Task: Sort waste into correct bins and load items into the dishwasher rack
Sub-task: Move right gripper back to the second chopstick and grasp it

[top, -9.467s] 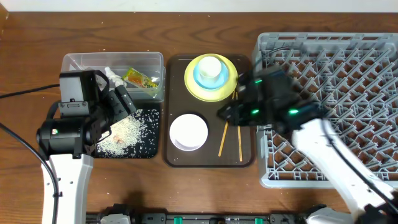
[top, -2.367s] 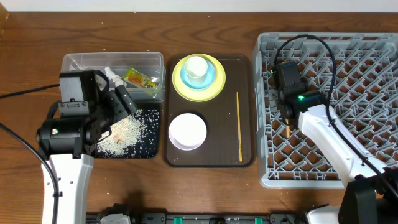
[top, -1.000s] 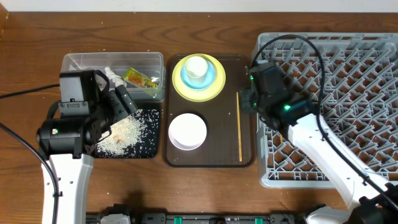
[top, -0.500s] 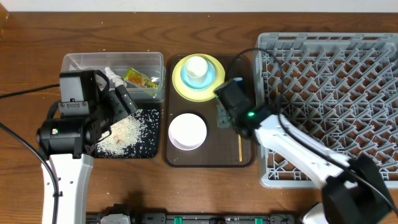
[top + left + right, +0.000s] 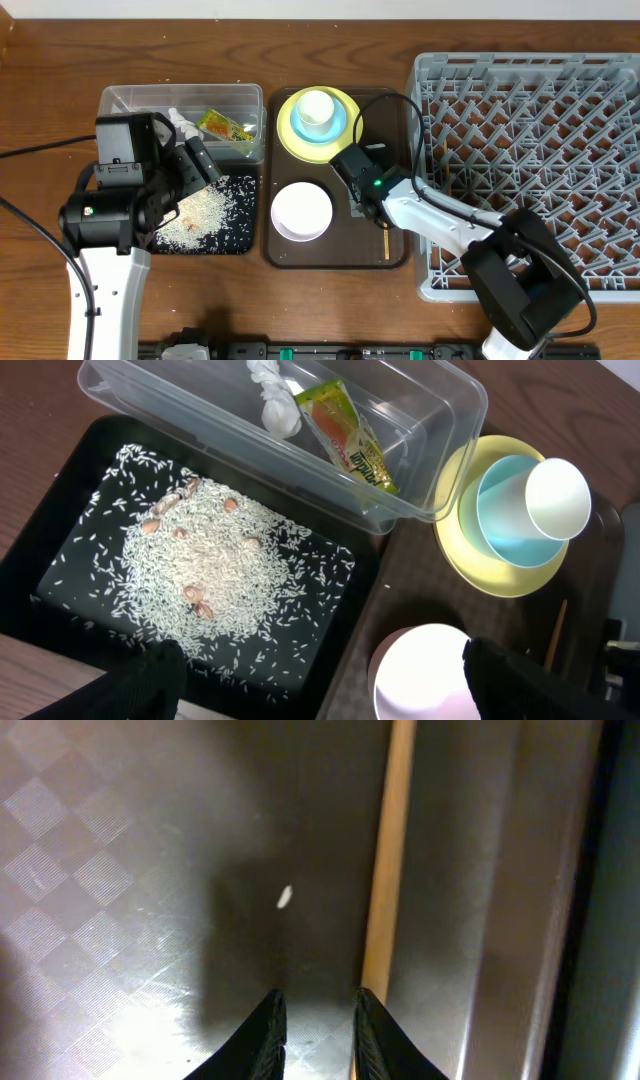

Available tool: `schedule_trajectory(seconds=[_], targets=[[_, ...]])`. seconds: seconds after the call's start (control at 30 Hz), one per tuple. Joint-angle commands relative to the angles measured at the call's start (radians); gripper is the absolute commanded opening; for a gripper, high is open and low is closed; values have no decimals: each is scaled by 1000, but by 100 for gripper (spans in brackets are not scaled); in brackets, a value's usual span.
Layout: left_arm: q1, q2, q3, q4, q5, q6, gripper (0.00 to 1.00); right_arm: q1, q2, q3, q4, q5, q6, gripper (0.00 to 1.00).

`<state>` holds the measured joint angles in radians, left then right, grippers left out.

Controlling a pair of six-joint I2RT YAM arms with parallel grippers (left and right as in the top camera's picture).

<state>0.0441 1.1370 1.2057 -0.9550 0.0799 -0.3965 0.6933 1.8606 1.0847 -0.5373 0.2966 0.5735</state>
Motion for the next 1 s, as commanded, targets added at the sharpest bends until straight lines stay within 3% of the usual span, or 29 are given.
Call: schedule_trajectory(seconds=[0.0, 0.37, 0.97], targets=[[5, 2, -4, -2, 6, -2, 91, 8, 6, 14, -3, 52, 44, 21], [4, 2, -4, -2, 6, -2, 91, 7, -11, 17, -3, 100, 43, 25], [5, 2, -4, -2, 6, -2, 91, 8, -9, 5, -39, 6, 114, 21]])
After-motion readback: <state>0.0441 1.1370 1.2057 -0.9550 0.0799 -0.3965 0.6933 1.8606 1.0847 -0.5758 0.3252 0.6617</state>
